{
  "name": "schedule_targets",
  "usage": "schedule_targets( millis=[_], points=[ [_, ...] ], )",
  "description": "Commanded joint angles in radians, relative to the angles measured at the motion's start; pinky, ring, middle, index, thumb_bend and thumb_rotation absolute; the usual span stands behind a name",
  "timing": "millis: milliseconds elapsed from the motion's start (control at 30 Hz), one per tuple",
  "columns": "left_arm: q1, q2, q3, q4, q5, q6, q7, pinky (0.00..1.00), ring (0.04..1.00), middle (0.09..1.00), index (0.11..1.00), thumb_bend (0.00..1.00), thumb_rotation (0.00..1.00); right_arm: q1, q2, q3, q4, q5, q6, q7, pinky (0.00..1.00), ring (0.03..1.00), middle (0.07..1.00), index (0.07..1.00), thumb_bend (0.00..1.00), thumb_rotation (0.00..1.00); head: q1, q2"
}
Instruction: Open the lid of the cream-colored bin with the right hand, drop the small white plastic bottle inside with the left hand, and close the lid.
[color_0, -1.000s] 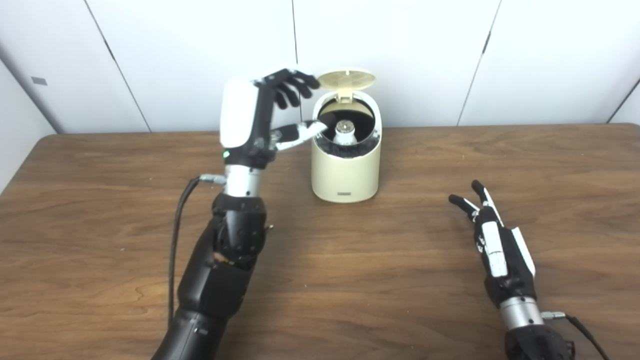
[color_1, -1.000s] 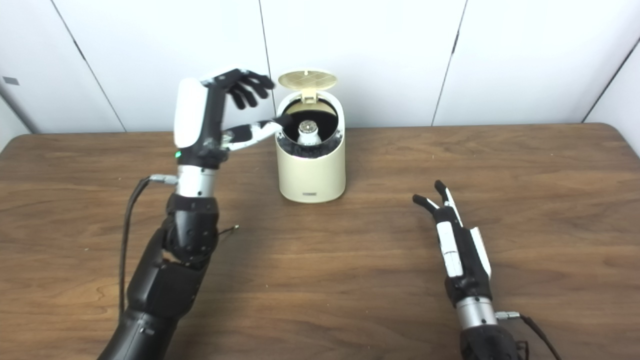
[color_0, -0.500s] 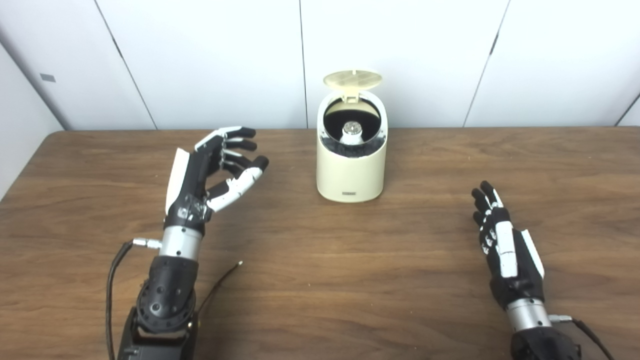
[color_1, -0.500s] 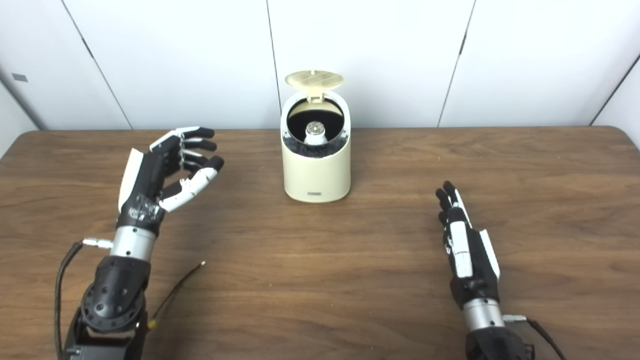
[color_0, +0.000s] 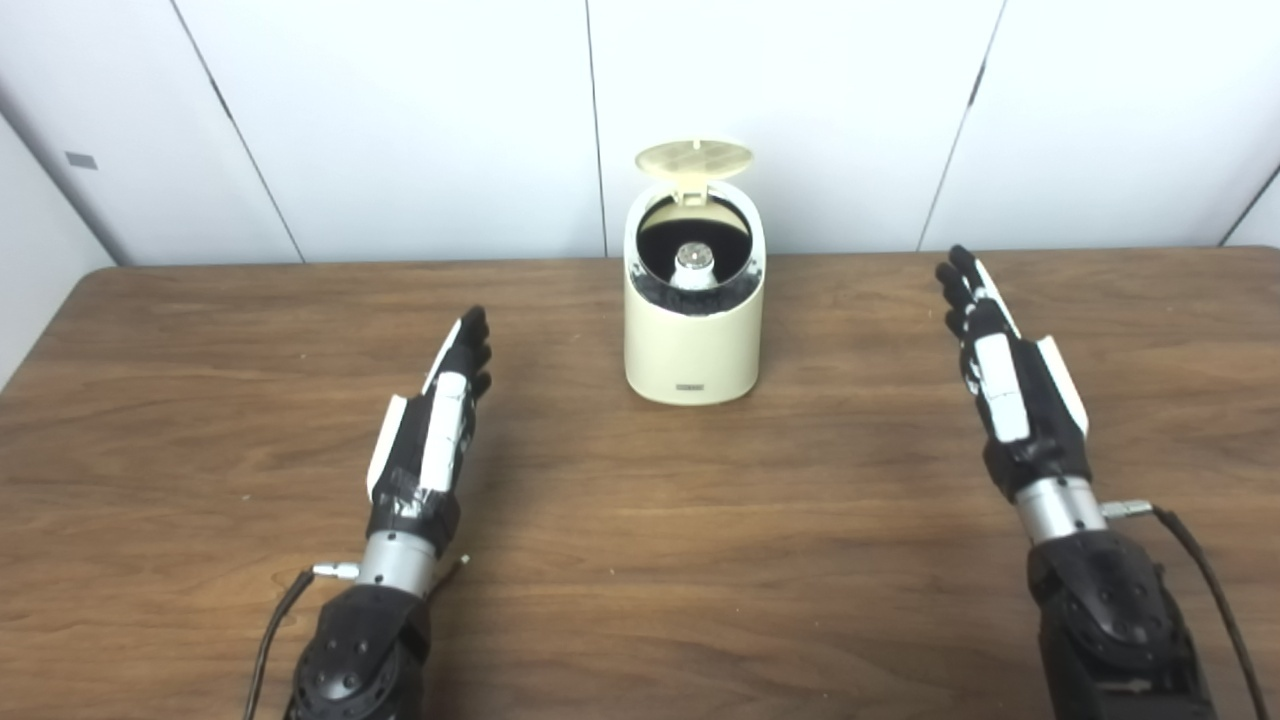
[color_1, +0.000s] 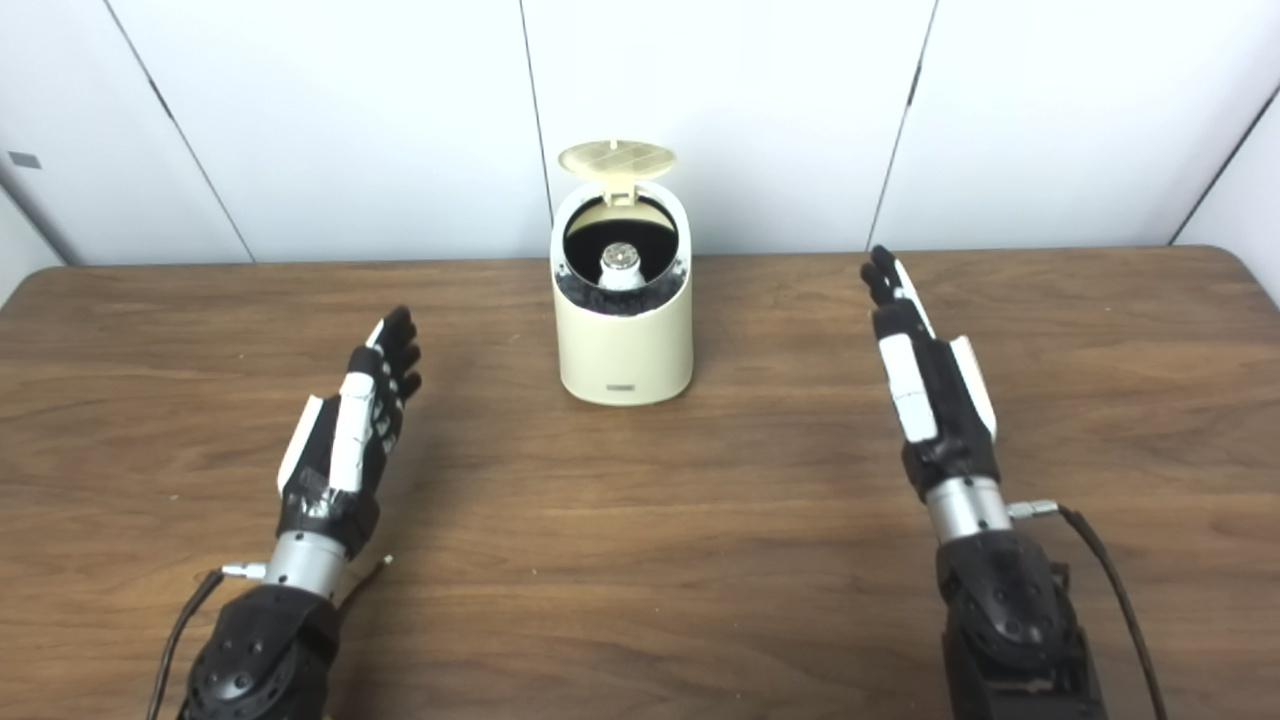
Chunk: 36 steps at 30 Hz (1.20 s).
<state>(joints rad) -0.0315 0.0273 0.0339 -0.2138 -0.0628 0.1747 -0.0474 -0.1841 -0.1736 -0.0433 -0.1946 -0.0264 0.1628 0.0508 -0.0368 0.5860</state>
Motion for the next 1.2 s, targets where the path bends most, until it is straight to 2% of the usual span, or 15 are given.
schedule_targets(
  millis=[0, 67, 267, 300, 467, 600, 733, 933, 1067, 1167],
  points=[
    [-0.017, -0.007, 0.005, -0.006, -0.007, -0.057, 0.009, 1.0, 1.0, 1.0, 1.0, 0.63, 1.0, -0.067, -0.018, 0.008, -0.05, -0.005, -0.003, 0.017, 1.0, 0.999, 0.961, 0.949, 0.69, 1.0, -0.002, 0.002],
    [-0.011, -0.011, 0.006, 0.008, -0.005, -0.059, 0.011, 1.0, 1.0, 1.0, 1.0, 0.63, 1.0, -0.101, -0.026, 0.02, -0.05, -0.029, 0.004, 0.019, 1.0, 0.997, 0.96, 0.943, 0.65, 1.0, -0.003, 0.003],
    [-0.001, -0.025, 0.015, 0.054, -0.007, -0.065, 0.023, 1.0, 1.0, 1.0, 1.0, 0.6, 1.0, -0.225, -0.045, 0.076, -0.07, -0.133, 0.122, 0.033, 1.0, 0.994, 0.963, 0.938, 0.6, 1.0, -0.005, 0.007],
    [-0.001, -0.027, 0.016, 0.058, -0.003, -0.066, 0.026, 1.0, 1.0, 1.0, 1.0, 0.6, 1.0, -0.238, -0.049, 0.087, -0.07, -0.156, 0.134, 0.034, 0.97, 0.979, 0.957, 0.931, 0.61, 1.0, -0.006, 0.007],
    [-0.001, -0.03, 0.018, 0.085, -0.005, -0.069, 0.026, 1.0, 1.0, 1.0, 1.0, 0.62, 1.0, -0.34, -0.079, 0.153, -0.014, -0.263, 0.127, 0.047, 0.83, 0.903, 0.924, 0.905, 0.59, 1.0, -0.008, 0.005],
    [0.002, -0.031, 0.015, 0.097, 0.0, -0.063, 0.025, 1.0, 1.0, 1.0, 1.0, 0.63, 1.0, -0.424, -0.084, 0.18, 0.048, -0.293, 0.142, 0.07, 0.81, 0.886, 0.923, 0.901, 0.6, 1.0, -0.009, 0.003],
    [0.003, -0.033, 0.011, 0.096, 0.007, -0.054, 0.027, 1.0, 1.0, 1.0, 1.0, 0.63, 1.0, -0.499, -0.084, 0.203, 0.128, -0.313, 0.118, 0.081, 0.82, 0.892, 0.909, 0.878, 0.6, 1.0, -0.01, 0.002],
    [0.004, -0.038, 0.001, 0.083, -0.002, -0.026, 0.02, 1.0, 1.0, 1.0, 1.0, 0.65, 1.0, -0.606, -0.091, 0.27, 0.222, -0.427, 0.136, 0.081, 0.94, 0.981, 0.964, 0.91, 0.62, 1.0, -0.008, 0.003],
    [0.004, -0.043, -0.004, 0.08, -0.002, -0.025, 0.019, 1.0, 1.0, 1.0, 1.0, 0.65, 1.0, -0.651, -0.105, 0.309, 0.263, -0.478, 0.115, 0.101, 0.98, 0.999, 0.992, 0.913, 0.61, 1.0, -0.008, 0.004],
    [0.005, -0.045, -0.01, 0.075, 0.003, -0.019, 0.02, 1.0, 1.0, 1.0, 1.0, 0.65, 1.0, -0.658, -0.111, 0.325, 0.261, -0.491, 0.115, 0.128, 0.99, 1.0, 0.999, 0.759, 0.63, 1.0, -0.007, 0.004]
  ],
)
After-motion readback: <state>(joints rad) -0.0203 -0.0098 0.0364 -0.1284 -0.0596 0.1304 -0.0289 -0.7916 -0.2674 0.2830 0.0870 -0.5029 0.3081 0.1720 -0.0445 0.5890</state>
